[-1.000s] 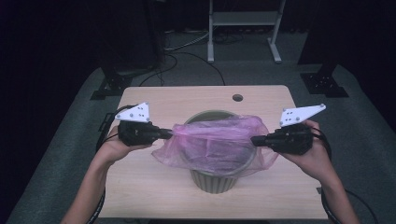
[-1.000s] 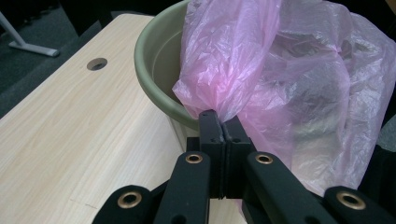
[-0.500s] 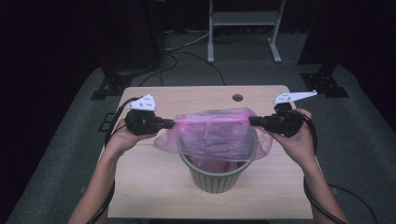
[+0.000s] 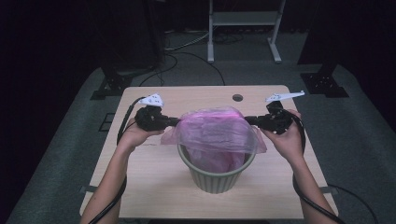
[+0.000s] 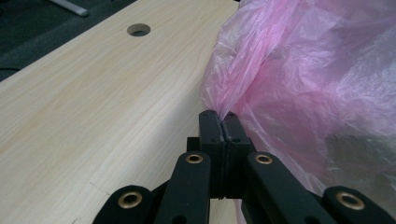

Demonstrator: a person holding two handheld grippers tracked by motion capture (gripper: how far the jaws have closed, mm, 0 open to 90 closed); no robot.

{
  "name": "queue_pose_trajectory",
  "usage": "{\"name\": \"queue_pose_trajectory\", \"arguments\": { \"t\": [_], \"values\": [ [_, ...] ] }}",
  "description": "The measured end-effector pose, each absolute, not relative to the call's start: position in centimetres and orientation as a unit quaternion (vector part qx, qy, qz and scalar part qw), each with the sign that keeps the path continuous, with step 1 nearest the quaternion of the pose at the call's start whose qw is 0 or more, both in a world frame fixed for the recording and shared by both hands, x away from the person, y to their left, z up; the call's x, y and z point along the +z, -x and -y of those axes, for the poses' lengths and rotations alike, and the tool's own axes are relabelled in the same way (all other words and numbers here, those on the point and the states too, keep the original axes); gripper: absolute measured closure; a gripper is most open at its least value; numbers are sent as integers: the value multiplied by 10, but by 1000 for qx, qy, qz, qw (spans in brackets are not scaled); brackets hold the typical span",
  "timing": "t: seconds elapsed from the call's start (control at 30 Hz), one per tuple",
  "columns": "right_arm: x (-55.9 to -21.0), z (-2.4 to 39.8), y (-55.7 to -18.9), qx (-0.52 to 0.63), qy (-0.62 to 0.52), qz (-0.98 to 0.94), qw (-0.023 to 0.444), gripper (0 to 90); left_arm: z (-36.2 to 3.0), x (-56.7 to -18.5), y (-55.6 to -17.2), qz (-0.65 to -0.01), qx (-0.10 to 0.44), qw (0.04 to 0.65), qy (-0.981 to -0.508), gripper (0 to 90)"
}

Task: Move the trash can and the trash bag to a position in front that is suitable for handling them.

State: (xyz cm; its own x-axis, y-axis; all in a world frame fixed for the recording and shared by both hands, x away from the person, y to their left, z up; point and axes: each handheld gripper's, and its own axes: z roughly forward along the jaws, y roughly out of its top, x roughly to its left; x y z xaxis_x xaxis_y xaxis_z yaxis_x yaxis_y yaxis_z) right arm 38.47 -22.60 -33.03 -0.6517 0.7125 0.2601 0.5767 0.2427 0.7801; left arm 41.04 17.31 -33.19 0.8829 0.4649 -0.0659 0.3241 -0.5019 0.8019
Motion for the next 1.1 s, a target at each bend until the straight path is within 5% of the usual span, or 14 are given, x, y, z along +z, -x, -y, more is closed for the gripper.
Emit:
{"name": "queue_pose_trajectory", "arguments": {
  "t": [0.33, 0.53, 0.7, 0.93, 1.1],
  "values": [
    [-343, 219, -395, 437, -422, -792, 57, 900, -166, -342, -419, -243, 71, 439, -862, 899],
    [-350, 212, -398, 403, -425, -808, 71, 900, -157, -352, -423, -252, 88, 387, -883, 899],
    [-361, 223, -396, 431, -422, -796, 52, 900, -171, -358, -421, -258, 67, 421, -867, 891],
    [-348, 252, -381, 484, -406, -773, 51, 749, -194, -348, -411, -251, 68, 470, -843, 586],
    [-340, 268, -369, 510, -392, -763, 58, 726, -208, -338, -404, -248, 79, 489, -833, 535]
  ]
}}
